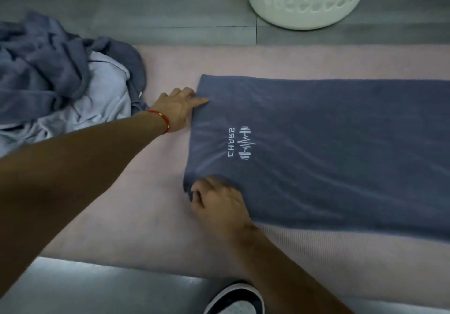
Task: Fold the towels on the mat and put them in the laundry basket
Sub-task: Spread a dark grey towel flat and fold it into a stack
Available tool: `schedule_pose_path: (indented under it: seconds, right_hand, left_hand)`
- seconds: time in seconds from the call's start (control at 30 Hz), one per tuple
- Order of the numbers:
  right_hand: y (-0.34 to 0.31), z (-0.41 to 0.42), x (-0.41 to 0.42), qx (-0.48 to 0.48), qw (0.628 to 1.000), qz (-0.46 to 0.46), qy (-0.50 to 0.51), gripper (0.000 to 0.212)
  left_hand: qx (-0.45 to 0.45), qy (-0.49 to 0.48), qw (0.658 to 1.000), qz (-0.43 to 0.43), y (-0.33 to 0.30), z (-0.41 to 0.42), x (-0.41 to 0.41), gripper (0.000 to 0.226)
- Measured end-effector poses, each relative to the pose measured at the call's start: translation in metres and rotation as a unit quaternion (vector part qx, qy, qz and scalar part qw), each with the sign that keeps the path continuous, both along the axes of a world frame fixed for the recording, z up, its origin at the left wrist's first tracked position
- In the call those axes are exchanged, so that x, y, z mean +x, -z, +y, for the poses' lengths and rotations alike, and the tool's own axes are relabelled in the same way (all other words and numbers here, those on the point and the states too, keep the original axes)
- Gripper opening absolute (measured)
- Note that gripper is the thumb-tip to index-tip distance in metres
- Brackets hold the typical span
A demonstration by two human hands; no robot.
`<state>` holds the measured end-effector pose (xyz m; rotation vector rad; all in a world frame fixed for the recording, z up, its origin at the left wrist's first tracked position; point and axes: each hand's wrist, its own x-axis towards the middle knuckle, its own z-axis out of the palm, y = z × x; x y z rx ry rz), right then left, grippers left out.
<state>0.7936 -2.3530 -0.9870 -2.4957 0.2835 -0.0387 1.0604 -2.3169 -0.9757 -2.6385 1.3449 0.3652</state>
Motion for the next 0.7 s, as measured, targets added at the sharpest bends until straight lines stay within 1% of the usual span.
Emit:
schedule_pose_path:
  seconds: [0.03,0.07,0.1,0.13,0.17,0.27,0.3,0.33,0.37,0.43,0.47,0.5,0.53,0.57,0.63,0.7]
  right_hand:
    - [-0.006,-0.007,-0.001,0.087,0.995,0.012,0.048,0.015]
    - [-0.009,-0.016,-0.003,0.171,0.978,-0.003,0.116,0.01]
    - [-0.011,-0.027,-0.006,0.24,0.951,-0.033,0.195,0.007]
    - [-0.013,-0.039,-0.007,0.293,0.917,-0.06,0.265,0.01]
    - [-0.014,-0.05,-0.009,0.339,0.885,-0.075,0.31,0.013]
    - [-0.023,-0.087,-0.017,0.47,0.797,-0.074,0.373,0.027]
    - [-0.028,-0.1,-0.02,0.492,0.774,-0.07,0.393,0.03]
    - [-0.029,-0.112,-0.023,0.494,0.763,-0.068,0.412,0.031]
    - [-0.033,-0.122,-0.027,0.487,0.764,-0.065,0.419,0.033]
    - [-0.036,-0.135,-0.035,0.455,0.792,-0.062,0.403,0.052]
    - [-0.037,-0.139,-0.039,0.44,0.807,-0.066,0.387,0.053]
    - [-0.037,-0.142,-0.044,0.423,0.823,-0.073,0.372,0.04]
    - [-0.037,-0.145,-0.047,0.399,0.84,-0.076,0.361,0.021]
    - [-0.037,-0.149,-0.05,0.372,0.851,-0.077,0.362,0.01]
    - [-0.035,-0.161,-0.058,0.343,0.857,-0.091,0.374,0.014]
    - [-0.036,-0.181,-0.073,0.335,0.85,-0.108,0.392,0.017]
  left_hand:
    - [0.018,0.009,1.0,-0.009,-0.003,-0.005,0.007,0.078]
    - [0.031,0.01,0.999,-0.01,-0.004,-0.011,0.013,0.077]
    - [0.035,0.006,0.999,-0.004,-0.005,-0.017,0.017,0.073]
    - [0.034,-0.003,0.999,0.005,-0.006,-0.023,0.021,0.067]
    - [0.025,-0.013,1.0,0.013,-0.005,-0.028,0.024,0.062]
    - [-0.019,-0.033,0.999,0.029,-0.001,-0.043,0.031,0.048]
    - [-0.033,-0.027,0.999,0.034,0.0,-0.047,0.033,0.042]
    - [-0.044,-0.017,0.998,0.042,0.001,-0.051,0.035,0.037]
    - [-0.055,-0.002,0.997,0.051,0.002,-0.054,0.036,0.032]
    - [-0.068,0.025,0.995,0.063,0.007,-0.054,0.043,0.026]
    - [-0.074,0.037,0.995,0.058,0.012,-0.053,0.049,0.027]
    - [-0.076,0.044,0.995,0.051,0.015,-0.052,0.053,0.028]
    - [-0.077,0.046,0.995,0.045,0.012,-0.051,0.05,0.026]
    - [-0.079,0.035,0.996,0.034,0.008,-0.053,0.044,0.022]
    - [-0.101,-0.016,0.995,-0.01,-0.001,-0.062,0.033,0.012]
    - [-0.14,-0.023,0.988,-0.065,-0.012,-0.08,0.019,0.008]
